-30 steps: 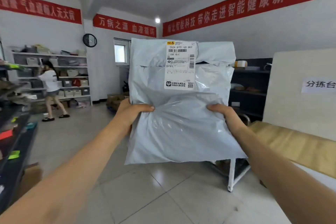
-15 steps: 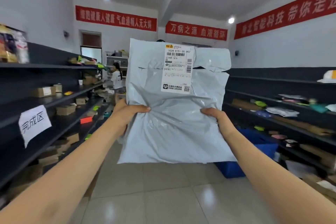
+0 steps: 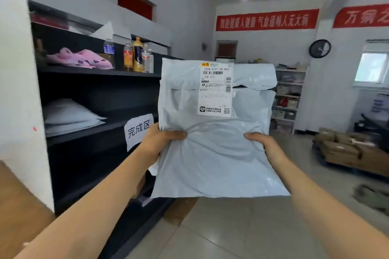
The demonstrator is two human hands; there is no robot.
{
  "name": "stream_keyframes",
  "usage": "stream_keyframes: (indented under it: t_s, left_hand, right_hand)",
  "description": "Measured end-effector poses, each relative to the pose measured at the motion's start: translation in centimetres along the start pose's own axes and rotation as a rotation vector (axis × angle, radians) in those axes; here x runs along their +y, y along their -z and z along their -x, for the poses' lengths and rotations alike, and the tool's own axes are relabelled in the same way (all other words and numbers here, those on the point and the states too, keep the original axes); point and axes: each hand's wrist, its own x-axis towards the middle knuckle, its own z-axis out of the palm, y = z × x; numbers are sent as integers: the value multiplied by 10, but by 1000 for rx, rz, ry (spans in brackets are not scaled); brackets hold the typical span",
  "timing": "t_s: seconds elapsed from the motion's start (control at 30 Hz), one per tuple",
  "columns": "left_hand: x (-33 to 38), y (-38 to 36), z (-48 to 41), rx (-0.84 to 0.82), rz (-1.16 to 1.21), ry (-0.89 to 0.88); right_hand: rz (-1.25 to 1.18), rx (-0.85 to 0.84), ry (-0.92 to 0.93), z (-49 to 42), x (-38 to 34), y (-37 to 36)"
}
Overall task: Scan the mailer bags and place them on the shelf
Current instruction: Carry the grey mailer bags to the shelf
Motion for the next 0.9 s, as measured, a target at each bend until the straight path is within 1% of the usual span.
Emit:
stream_keyframes:
  t_s: [0.1, 0.2, 0.3, 0.4, 0.5, 0.6, 0.7, 0.9]
  left_hand:
    - [-10, 22, -32, 119, -66, 32]
    - [-21, 54, -72, 230, -116, 12]
    - [-30, 82, -104, 316, -151, -3]
    - [-36, 119, -150, 422, -142, 2]
    - [-42, 152, -194, 503, -151, 6]
    - [-57, 175, -235, 550, -173, 22]
    - [-81, 199, -279, 610, -175, 51]
    - [-117, 245, -376, 833, -129, 71]
  right_hand:
    - [-18, -113, -46, -69, 27, -10]
    - [-29, -218, -55, -141, 55, -34]
    - [-19, -267, -79, -207, 71, -64]
    - [13, -311, -113, -285, 82, -101]
    - [-16, -360, -171, -348, 104, -130]
    - [-60, -452, -232, -398, 136, -149]
    - [-49, -478, -264, -463, 165, -169]
    - [34, -641, -331, -601, 204, -216]
